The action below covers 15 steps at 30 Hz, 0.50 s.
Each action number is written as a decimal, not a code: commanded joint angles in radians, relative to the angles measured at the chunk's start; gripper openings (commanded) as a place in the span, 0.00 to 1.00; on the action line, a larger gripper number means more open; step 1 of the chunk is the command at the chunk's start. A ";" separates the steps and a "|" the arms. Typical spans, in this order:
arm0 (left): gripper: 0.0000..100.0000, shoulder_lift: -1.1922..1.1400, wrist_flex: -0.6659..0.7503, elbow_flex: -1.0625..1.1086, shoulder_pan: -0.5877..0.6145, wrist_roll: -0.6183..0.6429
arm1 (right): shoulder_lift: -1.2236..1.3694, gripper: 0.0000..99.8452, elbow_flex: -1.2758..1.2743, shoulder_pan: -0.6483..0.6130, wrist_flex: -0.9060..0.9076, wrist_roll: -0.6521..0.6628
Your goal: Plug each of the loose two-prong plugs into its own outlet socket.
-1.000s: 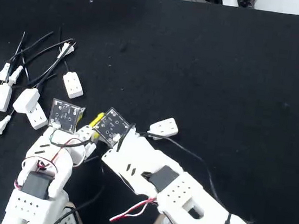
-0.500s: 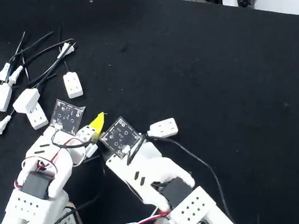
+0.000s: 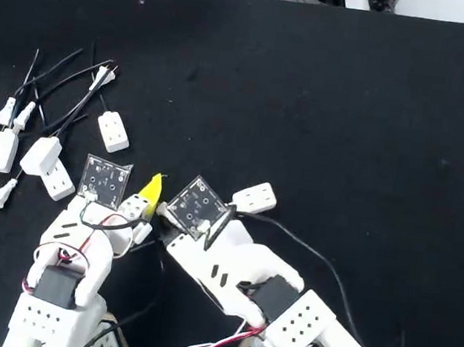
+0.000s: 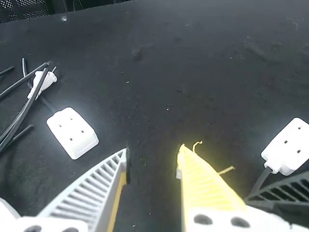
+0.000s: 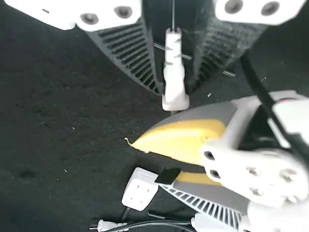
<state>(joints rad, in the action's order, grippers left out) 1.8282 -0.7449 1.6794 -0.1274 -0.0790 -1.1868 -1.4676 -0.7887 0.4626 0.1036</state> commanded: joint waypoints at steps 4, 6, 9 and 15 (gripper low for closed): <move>0.17 -0.006 -0.014 0.019 -0.007 -0.014 | -0.048 0.01 0.025 0.043 -0.051 -0.015; 0.17 -0.006 -0.014 0.019 -0.008 -0.014 | -0.048 0.01 0.025 0.043 -0.051 -0.015; 0.17 -0.008 -0.031 0.019 -0.013 -0.014 | -0.048 0.01 0.025 0.043 -0.051 -0.015; 0.17 -0.008 -0.041 0.019 -0.015 -0.014 | -0.048 0.01 0.027 0.043 -0.051 -0.054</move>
<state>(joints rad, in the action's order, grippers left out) 1.8282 -0.7664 1.6794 -0.1274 -0.0790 -1.1868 -1.4707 -0.7887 0.4611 0.0944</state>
